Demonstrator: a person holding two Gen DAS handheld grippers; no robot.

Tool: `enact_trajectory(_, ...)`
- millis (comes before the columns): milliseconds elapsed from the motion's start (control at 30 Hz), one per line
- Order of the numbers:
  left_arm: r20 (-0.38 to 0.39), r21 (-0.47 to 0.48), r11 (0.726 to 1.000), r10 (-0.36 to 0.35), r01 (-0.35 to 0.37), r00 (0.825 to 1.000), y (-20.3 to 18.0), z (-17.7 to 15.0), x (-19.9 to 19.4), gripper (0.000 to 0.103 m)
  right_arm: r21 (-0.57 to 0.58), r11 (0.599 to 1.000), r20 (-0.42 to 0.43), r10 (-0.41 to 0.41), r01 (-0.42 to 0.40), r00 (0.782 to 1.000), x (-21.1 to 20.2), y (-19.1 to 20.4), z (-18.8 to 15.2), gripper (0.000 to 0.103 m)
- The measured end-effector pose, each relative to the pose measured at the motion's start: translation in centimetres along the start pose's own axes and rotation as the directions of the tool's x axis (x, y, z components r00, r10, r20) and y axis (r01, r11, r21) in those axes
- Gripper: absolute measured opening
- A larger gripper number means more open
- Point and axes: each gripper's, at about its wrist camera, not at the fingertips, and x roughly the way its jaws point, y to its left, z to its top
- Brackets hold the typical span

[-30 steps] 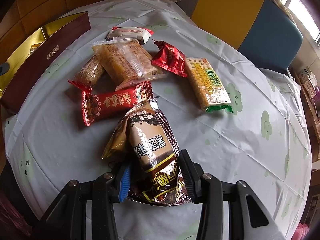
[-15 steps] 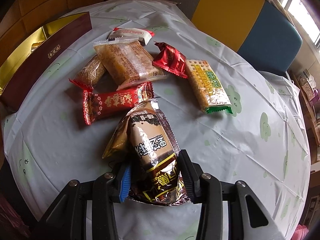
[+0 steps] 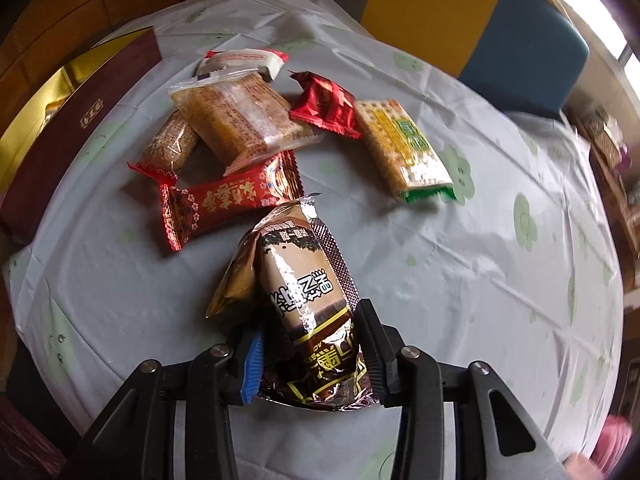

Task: Organize snacks
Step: 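Carry the dark brown bar into the gold tin and open the right tool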

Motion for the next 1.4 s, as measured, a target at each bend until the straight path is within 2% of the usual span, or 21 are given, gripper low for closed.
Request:
enact_trajectory(200,0.026,-0.053,0.998,0.021,-0.02,0.999,2.0,0.4,-0.3,0.054,0.117,0.992,-0.033,0.051,-0.047,0.998,-1.1,-1.0,-0.8,0.039)
enact_trajectory(300,0.04,-0.09,0.995,0.045,-0.041,0.998,3.3,0.8,-0.5,0.054,0.135,0.986,0.023,0.094,-0.096,0.995,-2.8,-0.8,-1.1,0.038)
enact_trajectory(433,0.046,-0.138,0.988,0.077,-0.07,0.996,5.0,1.2,-0.5,0.054,0.088,0.976,0.108,0.191,-0.201,0.976,-5.6,1.7,0.1,0.038)
enact_trajectory(633,0.056,-0.162,0.983,0.094,-0.084,0.994,6.1,1.3,-1.0,0.054,-0.114,0.931,0.194,0.364,-0.347,0.911,-9.0,10.2,4.6,0.038)
enact_trajectory(733,0.057,-0.167,0.982,0.096,-0.085,0.994,6.4,1.3,-1.1,0.054,-0.212,0.89,0.197,0.444,-0.405,0.874,-9.8,15.4,7.1,0.038)
enact_trajectory(867,0.051,-0.179,0.98,0.099,-0.089,0.994,7.0,1.2,-1.1,0.054,-0.24,0.837,0.157,0.534,-0.493,0.831,-8.6,21.4,9.4,0.039)
enact_trajectory(1000,0.04,-0.184,0.978,0.109,-0.1,0.993,7.7,0.8,-0.9,0.054,-0.225,0.835,0.076,0.528,-0.502,0.846,-5.0,24.6,10.0,0.04)
enact_trajectory(1133,0.026,-0.193,0.976,0.109,-0.102,0.994,8.0,0.5,-0.5,0.054,-0.248,0.858,0.044,0.474,-0.45,0.879,-3.2,25.7,9.1,0.04)
enact_trajectory(1233,0.029,-0.189,0.976,0.113,-0.106,0.993,7.8,0.5,-0.4,0.054,-0.238,0.853,0.052,0.489,-0.464,0.871,-3.4,25.2,8.7,0.04)
enact_trajectory(1400,0.039,-0.157,0.983,0.108,-0.1,0.993,6.9,0.6,-0.8,0.055,-0.211,0.855,0.129,0.504,-0.473,0.854,-5.9,22.9,8.2,0.04)
